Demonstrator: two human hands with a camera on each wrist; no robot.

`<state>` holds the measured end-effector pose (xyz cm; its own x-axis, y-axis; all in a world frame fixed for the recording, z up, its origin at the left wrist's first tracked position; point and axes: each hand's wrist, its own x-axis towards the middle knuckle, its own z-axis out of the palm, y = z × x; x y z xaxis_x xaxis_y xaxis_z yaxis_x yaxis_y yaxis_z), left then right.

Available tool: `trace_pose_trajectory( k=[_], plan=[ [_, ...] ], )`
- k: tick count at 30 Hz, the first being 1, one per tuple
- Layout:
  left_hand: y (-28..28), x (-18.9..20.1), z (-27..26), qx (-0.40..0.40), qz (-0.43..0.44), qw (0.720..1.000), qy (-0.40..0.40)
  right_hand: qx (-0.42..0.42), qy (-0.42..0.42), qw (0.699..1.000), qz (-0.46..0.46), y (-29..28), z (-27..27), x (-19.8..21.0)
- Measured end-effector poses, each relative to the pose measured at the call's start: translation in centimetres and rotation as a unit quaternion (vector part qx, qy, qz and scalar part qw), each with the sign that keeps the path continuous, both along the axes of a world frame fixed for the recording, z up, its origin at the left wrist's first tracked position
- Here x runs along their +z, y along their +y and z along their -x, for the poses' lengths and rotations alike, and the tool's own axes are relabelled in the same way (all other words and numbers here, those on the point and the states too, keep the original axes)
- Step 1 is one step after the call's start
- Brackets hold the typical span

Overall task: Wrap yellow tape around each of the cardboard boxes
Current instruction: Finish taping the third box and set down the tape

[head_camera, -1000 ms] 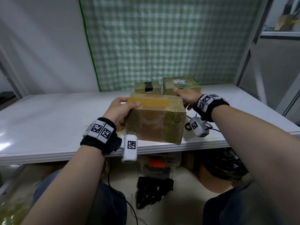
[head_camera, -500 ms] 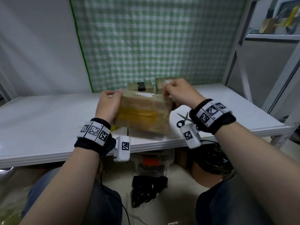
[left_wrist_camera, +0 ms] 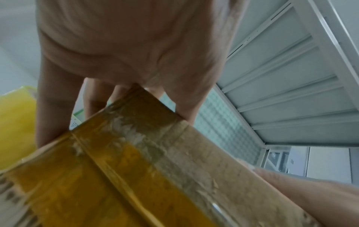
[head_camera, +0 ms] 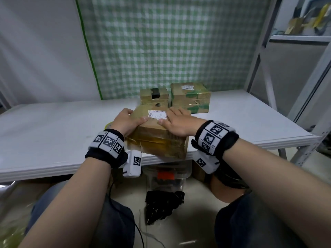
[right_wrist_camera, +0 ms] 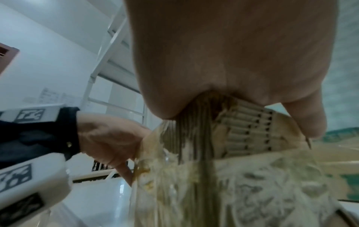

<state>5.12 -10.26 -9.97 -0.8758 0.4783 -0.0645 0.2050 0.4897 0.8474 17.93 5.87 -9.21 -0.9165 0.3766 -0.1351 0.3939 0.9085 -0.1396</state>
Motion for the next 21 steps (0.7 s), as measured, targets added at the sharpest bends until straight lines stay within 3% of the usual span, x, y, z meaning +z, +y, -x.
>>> trace_pose_trajectory(
  k=[3, 11, 15, 18, 21],
  plan=[
    [0.0, 0.0, 0.0, -0.006, 0.009, 1.000, -0.004, -0.015, -0.021, 1.000, 0.005, 0.9, 0.8, 0.6],
    [0.0, -0.2, 0.3, -0.017, 0.023, 0.999, -0.017, -0.071, 0.055, 0.989, 0.118, 4.5, 2.2, 1.0],
    [0.1, -0.3, 0.5, -0.015, 0.026, 0.999, -0.021, -0.127, 0.089, 0.972, 0.176, 6.9, 3.0, 0.4],
    [0.0, -0.5, 0.9, -0.016, 0.030, 0.999, -0.026, -0.172, 0.126, 0.941, 0.261, 7.9, 3.2, -0.2],
    [0.1, -0.4, 1.1, -0.013, 0.039, 0.999, -0.034, -0.183, 0.138, 0.941, 0.249, 7.7, 1.9, 0.7]
  ],
)
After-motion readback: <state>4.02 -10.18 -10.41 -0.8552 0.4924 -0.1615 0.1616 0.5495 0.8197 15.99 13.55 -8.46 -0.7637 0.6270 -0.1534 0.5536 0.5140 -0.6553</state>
